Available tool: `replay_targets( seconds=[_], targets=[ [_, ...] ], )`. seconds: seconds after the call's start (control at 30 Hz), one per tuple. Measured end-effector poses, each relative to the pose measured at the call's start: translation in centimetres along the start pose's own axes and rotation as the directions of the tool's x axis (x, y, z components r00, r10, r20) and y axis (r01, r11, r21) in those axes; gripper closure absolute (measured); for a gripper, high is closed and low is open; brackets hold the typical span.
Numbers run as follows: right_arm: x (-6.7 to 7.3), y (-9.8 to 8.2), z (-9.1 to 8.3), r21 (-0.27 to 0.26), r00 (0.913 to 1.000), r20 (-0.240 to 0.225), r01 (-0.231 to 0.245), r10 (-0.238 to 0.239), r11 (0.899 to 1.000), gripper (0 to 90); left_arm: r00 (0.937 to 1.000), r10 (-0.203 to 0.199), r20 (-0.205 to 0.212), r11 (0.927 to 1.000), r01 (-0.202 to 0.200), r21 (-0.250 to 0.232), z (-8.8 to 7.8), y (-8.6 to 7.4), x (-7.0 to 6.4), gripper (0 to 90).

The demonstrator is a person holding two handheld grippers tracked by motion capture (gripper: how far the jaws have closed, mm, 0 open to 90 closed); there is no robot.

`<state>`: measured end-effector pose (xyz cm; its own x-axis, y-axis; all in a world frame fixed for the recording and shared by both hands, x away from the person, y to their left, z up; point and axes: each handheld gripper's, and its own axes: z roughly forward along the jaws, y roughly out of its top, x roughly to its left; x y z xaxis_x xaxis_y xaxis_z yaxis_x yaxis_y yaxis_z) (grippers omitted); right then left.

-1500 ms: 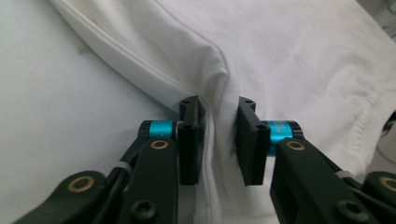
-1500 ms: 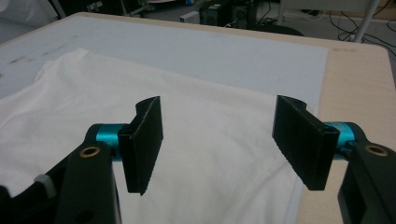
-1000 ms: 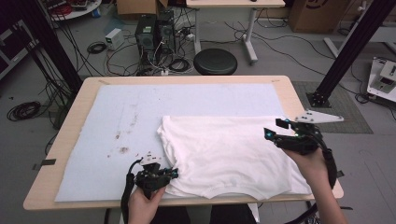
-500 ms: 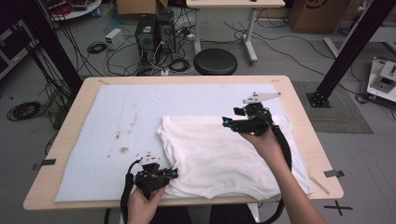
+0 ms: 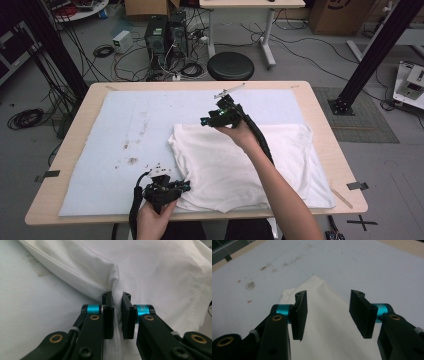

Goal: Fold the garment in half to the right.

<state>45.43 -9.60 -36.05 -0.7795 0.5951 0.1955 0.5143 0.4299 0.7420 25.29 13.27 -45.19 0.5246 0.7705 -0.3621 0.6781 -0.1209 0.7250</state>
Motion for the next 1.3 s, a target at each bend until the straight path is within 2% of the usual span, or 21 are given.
replay_targets(
  seconds=[0.23, 0.4, 0.47, 0.57, 0.67, 0.87, 0.93, 1.0, 1.07, 1.13, 1.3],
  targets=[
    [0.5, 1.5, 5.2, 0.072, 0.9998, -0.008, 0.018, -0.017, 0.997, 53.2, 0.9999, -0.009, 0.011, 1.0, 0.009, 0.001, 0.1, 0.0, 0.2, 82.2],
    [1.5, 2.3, 8.8, 0.09, 0.9998, -0.015, 0.014, -0.013, 0.996, 58.3, 0.9997, -0.017, 0.018, 0.9999, 0.017, 0.003, 0.1, 0.1, 0.2, 82.2],
    [1.9, 2.5, 10.2, 0.107, 0.9998, 0.003, 0.02, -0.02, 0.994, 59.8, 0.9997, -0.017, 0.019, 0.9999, 0.017, 0.002, 0.1, 0.1, 0.3, 82.2],
    [2.2, 2.5, 11.8, 0.102, 0.9998, 0.021, 0.003, -0.006, 0.995, 62.1, 0.9997, -0.016, 0.02, 0.9999, 0.016, 0.001, 0.1, 0.0, 0.3, 82.2],
    [2.2, 2.5, 12.9, 0.118, 0.9979, 0.064, -0.012, 0.005, 0.993, 63.5, 0.9996, -0.017, 0.02, 0.9998, 0.017, 0.001, 0.0, 0.0, 0.3, 82.2],
    [2.4, 2.5, 14.6, 0.137, 0.9968, 0.08, -0.011, 0.0, 0.99, 68.5, 0.9997, -0.017, 0.019, 0.9999, 0.017, 0.002, 0.0, 0.0, 0.3, 82.1],
    [2.6, 2.4, 15.2, 0.156, 0.9952, 0.096, 0.002, -0.017, 0.988, 73.0, 0.9998, -0.013, 0.017, 0.9999, 0.013, 0.002, 0.0, 0.0, 0.3, 82.2],
    [2.7, 2.4, 15.3, 0.154, 0.9934, 0.11, 0.014, -0.031, 0.988, 81.9, 0.9998, -0.011, 0.016, 0.9999, 0.011, 0.004, 0.0, 0.0, 0.2, 82.2],
    [2.6, 2.4, 15.0, 0.158, 0.994, 0.106, 0.01, -0.027, 0.987, 87.1, 0.9998, -0.01, 0.016, 0.9999, 0.01, 0.001, -0.1, 0.0, 0.1, 82.2],
    [2.6, 2.5, 14.5, 0.144, 0.9942, 0.101, 0.02, -0.035, 0.989, 87.8, 0.9998, -0.006, 0.021, 1.0, 0.006, -0.006, -0.2, 0.2, 0.0, 82.4],
    [2.7, 3.3, 11.8, 0.098, 0.9952, 0.087, 0.037, -0.046, 0.995, 87.9, 0.999, 0.012, 0.042, 0.9994, -0.011, -0.032, -0.9, 0.9, -0.8, 83.0]
  ],
)
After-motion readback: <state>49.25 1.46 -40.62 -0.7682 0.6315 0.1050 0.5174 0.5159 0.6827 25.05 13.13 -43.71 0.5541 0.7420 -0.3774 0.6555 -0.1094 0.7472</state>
